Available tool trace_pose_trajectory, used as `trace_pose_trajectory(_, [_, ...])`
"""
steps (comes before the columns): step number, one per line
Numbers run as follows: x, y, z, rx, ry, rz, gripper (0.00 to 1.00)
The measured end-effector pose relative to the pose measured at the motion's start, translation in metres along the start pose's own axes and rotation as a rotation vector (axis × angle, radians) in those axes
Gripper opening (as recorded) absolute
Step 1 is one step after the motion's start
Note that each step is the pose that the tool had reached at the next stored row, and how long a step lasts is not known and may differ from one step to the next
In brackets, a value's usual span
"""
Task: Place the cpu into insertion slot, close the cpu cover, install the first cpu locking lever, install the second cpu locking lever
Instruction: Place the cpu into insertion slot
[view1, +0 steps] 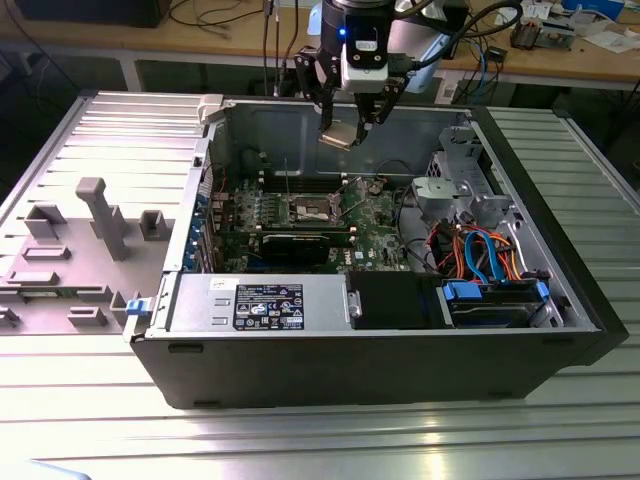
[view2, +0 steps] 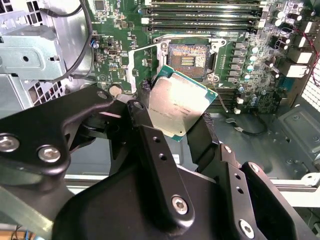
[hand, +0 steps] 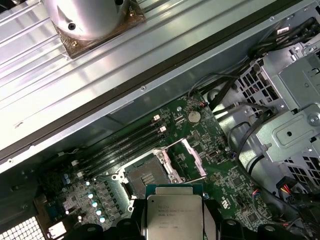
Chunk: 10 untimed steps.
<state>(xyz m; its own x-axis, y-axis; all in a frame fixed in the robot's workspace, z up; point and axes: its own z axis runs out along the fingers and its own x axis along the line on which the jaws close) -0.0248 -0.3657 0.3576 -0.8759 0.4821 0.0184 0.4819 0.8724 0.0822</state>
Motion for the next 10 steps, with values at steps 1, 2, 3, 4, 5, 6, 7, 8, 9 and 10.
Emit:
trace_pose_trajectory(1, [0.0000, 0.0000, 0.0000, 0.0000, 0.0000, 0.000, 0.54])
trace_pose_trajectory(2, [0.0000, 0.0000, 0.0000, 0.0000, 0.0000, 0.000, 0.54])
trace_pose_trajectory(3, [0.0000, 0.0000, 0.0000, 0.0000, 0.0000, 0.000, 0.54])
trace_pose_trajectory(4, [0.0000, 0.0000, 0.0000, 0.0000, -0.0001, 0.000, 0.54])
trace_pose_trajectory(5, [0.0000, 0.0000, 0.0000, 0.0000, -0.0001, 0.001, 0.54])
trace_pose_trajectory(6, [0.0000, 0.0000, 0.0000, -0.0001, -0.0007, 0.007, 0.54])
trace_pose_trajectory(7, [0.0000, 0.0000, 0.0001, 0.0000, -0.0021, 0.022, 0.54])
trace_pose_trajectory(8, [0.0000, 0.0000, 0.0001, 0.0000, -0.0030, 0.031, 0.54])
trace_pose_trajectory(9, [0.0000, 0.0000, 0.0001, 0.0000, -0.0039, 0.042, 0.54])
trace_pose_trajectory(10, [0.0000, 0.0000, 0.0001, -0.0002, -0.0050, 0.055, 0.54])
